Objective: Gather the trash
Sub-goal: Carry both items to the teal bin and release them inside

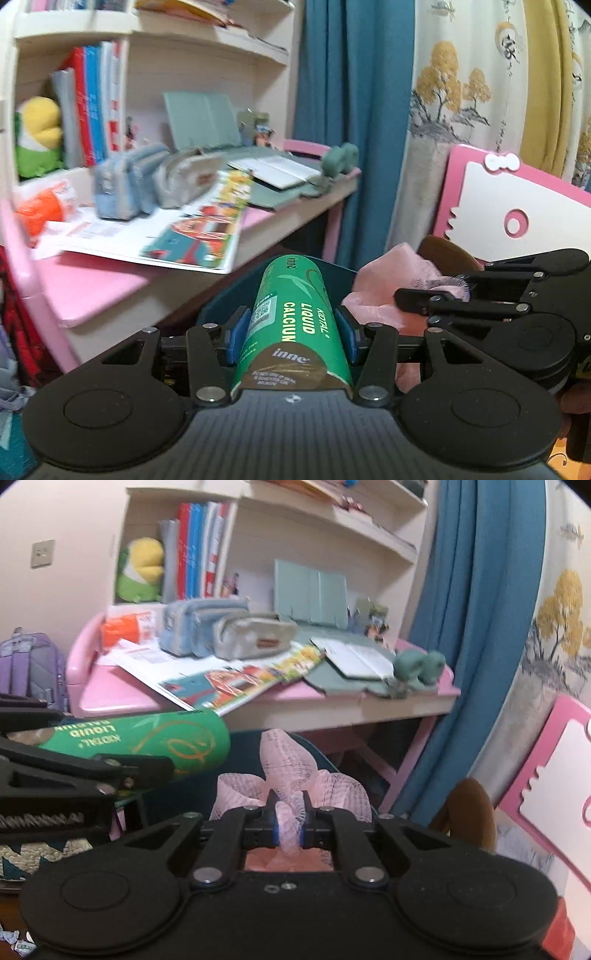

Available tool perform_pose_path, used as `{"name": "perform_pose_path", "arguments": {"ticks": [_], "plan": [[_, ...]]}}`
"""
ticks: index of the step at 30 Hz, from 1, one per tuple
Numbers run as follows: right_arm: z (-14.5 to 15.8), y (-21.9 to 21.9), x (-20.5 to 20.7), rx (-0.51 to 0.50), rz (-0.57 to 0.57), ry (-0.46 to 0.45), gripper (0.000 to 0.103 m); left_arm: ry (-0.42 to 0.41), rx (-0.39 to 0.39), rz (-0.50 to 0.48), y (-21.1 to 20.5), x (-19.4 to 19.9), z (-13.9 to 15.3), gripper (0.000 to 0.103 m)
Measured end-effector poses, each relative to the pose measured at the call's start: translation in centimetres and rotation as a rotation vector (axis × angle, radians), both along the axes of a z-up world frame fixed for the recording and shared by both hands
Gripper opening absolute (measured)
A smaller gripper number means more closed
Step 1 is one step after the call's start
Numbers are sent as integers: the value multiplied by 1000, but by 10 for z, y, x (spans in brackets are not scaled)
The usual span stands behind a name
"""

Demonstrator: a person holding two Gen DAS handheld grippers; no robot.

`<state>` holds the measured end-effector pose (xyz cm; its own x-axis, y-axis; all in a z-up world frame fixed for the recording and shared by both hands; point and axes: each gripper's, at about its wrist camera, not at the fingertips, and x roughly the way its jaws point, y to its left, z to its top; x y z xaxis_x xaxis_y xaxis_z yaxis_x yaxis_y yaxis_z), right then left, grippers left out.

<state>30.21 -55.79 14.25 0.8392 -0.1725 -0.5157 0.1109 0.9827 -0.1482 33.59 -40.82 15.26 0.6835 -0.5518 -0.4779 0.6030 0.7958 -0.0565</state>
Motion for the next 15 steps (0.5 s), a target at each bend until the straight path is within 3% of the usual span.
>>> {"name": "perform_pose_path", "arguments": {"ticks": [7,15], "plan": [[-3,-19,36,12,-19,48,8,52,69,-13,-44,31,-18,49],[-21,-24,60,4,0,150,11,142,143,3,-63,69,-47,49]]}}
